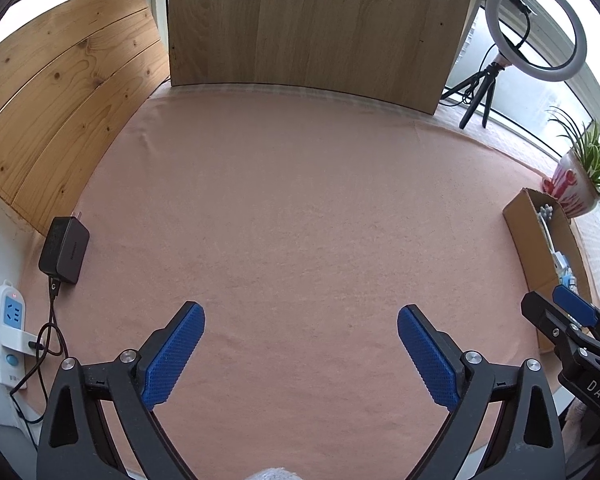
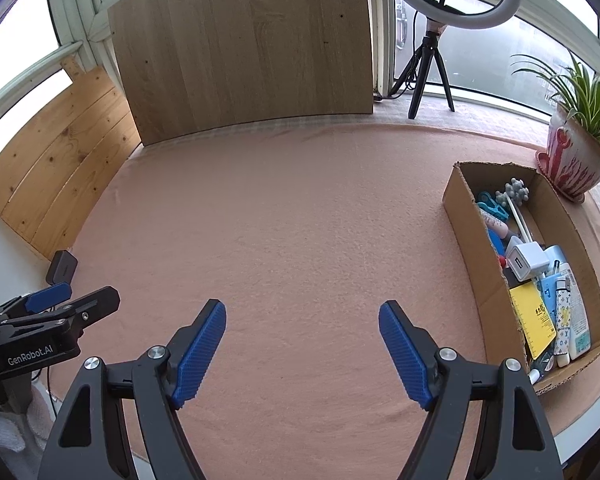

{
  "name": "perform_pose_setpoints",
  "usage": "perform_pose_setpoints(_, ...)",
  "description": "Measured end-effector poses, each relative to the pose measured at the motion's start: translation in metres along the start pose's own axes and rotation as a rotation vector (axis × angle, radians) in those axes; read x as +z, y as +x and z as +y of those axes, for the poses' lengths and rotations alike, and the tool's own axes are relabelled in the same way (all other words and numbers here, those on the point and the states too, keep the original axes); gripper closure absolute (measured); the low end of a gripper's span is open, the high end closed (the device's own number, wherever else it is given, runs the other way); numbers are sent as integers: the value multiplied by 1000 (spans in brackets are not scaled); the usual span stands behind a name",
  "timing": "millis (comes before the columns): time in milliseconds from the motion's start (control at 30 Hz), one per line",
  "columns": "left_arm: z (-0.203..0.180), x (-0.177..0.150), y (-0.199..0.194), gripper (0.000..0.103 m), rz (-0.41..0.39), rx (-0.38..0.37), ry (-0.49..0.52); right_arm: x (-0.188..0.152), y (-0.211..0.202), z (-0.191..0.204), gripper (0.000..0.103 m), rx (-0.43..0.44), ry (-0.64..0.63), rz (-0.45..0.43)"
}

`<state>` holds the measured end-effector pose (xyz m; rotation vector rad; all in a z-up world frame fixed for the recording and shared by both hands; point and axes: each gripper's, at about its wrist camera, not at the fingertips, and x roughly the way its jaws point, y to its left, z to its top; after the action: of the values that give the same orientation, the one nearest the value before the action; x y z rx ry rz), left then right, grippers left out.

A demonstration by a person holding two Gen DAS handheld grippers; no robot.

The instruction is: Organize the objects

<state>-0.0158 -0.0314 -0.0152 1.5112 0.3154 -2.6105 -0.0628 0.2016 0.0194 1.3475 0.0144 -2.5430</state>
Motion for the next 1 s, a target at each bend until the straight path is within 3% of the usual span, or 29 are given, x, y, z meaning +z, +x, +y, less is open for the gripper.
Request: perform_pose_setpoints(1000,-3,17,24,4,16,12,33,9,21,0,27,-29,15,18)
